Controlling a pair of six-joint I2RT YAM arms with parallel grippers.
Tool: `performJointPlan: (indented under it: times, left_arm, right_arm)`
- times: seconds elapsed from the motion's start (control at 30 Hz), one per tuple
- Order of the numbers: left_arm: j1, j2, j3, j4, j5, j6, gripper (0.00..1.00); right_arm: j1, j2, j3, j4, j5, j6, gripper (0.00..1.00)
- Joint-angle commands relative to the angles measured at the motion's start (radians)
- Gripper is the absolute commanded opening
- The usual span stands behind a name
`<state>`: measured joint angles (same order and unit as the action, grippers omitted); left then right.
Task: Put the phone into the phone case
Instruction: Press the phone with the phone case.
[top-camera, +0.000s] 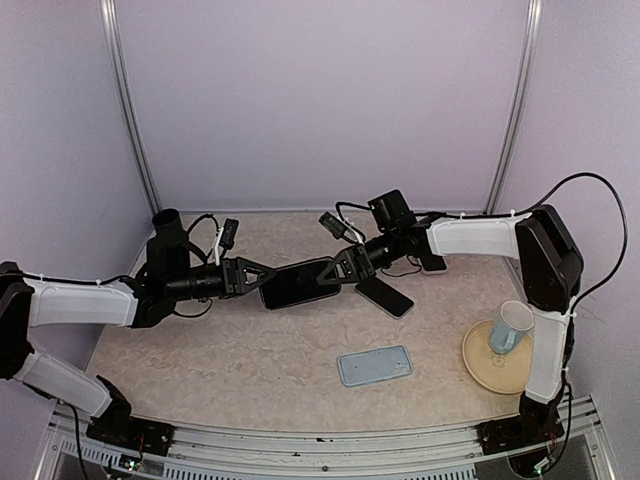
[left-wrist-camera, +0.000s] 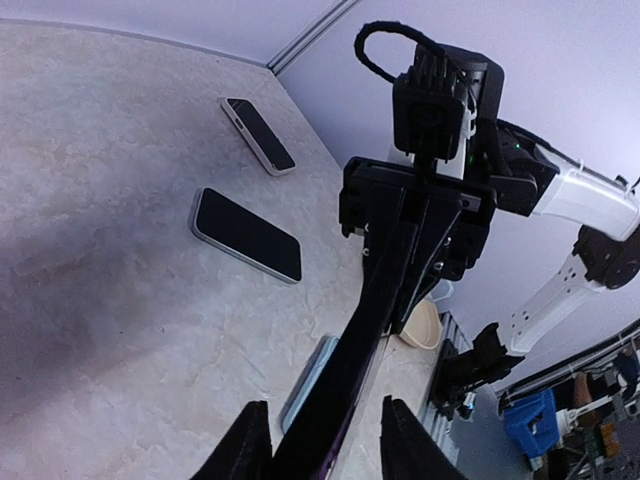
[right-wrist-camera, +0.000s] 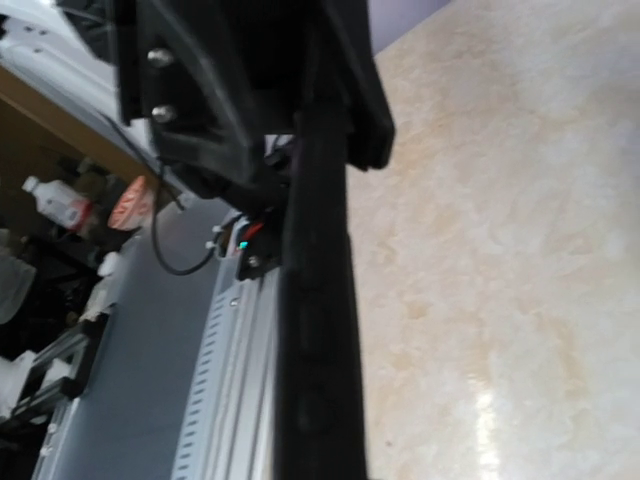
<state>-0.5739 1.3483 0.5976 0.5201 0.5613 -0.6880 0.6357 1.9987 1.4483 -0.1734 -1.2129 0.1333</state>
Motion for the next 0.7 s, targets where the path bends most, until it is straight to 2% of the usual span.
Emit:
performJointPlan:
  times: [0.0, 0.07, 0.17, 0.4, 0.67]
  left_arm:
    - [-0.006, -0.015, 0.008, -0.002, -0.003, -0.023, 0.49]
    - [-0.004, -0.016, 0.001, 0.015, 0.006, -0.037, 0.58]
    - [0.0, -0.018, -0.012, 0.046, 0.023, -0.051, 0.64]
    - [0.002, 0.005, -0.03, 0.094, 0.065, -0.079, 0.66]
    - [-0.004, 0.039, -0.038, 0.137, 0.089, -0.095, 0.67]
  right_arm:
    - [-0.013, -0.041, -0.005, 0.083, 0.077, 0.012, 0.0]
    - [-0.017, -0.062, -0.019, 0.103, 0.087, 0.014, 0.0]
    - [-0.03, -0.087, -0.043, 0.14, 0.088, 0.03, 0.0]
    - [-0.055, -0.132, -0.126, 0.317, 0.017, 0.142, 0.0]
    - [-0.056, -0.141, -0.14, 0.427, -0.043, 0.23, 0.0]
